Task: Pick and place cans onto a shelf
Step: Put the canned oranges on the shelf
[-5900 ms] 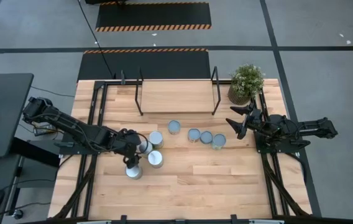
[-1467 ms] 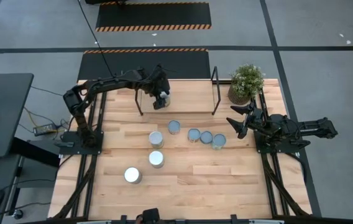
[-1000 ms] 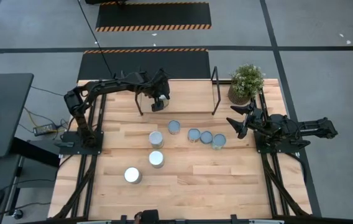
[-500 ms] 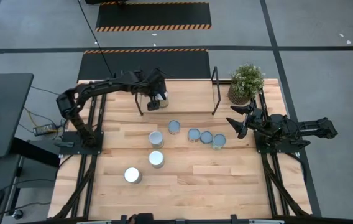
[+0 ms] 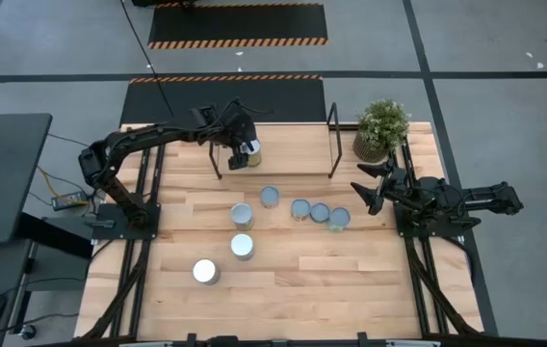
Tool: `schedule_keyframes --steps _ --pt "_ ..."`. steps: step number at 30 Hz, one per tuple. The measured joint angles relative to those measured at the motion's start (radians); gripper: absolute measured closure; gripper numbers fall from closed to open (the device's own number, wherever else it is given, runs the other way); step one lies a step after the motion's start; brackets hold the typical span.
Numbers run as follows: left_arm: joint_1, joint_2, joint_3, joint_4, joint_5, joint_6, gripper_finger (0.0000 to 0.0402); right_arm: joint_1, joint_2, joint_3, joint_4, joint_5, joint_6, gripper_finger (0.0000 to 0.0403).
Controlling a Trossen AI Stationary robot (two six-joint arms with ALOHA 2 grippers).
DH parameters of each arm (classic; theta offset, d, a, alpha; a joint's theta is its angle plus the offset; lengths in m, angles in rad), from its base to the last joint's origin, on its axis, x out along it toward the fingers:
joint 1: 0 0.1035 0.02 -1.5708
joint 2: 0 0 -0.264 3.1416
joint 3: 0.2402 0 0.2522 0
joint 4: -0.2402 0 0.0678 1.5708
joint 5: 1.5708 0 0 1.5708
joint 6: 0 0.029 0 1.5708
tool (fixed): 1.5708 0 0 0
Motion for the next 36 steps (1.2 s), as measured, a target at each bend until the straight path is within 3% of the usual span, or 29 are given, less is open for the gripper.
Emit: schedule_keyframes --steps 3,6,13,18,36 --pt "-0.002 0.002 0.0 0.076 0.06 -0.041 0.0008 0.0 0.0 0.0 0.0 0.0 0.0 0.0053" --pt "-0.011 0.02 0.001 0.176 0.048 -0.076 0.0008 0.0 0.0 0.0 0.0 0.0 0.0 0.0053" --pt "-0.044 0.085 0.001 0.289 -0.134 -0.08 0.0008 0.0 0.0 0.0 0.0 0.0 0.0 0.0053" --pt "-0.06 0.123 0.001 0.275 -0.242 -0.084 0.0008 0.0 0.0 0.0 0.0 0.0 0.0 0.0053" --pt "-0.057 0.133 0.0 0.114 -0.302 -0.13 0.0008 0.0 0.0 0.0 0.0 0.0 0.0 0.0053"
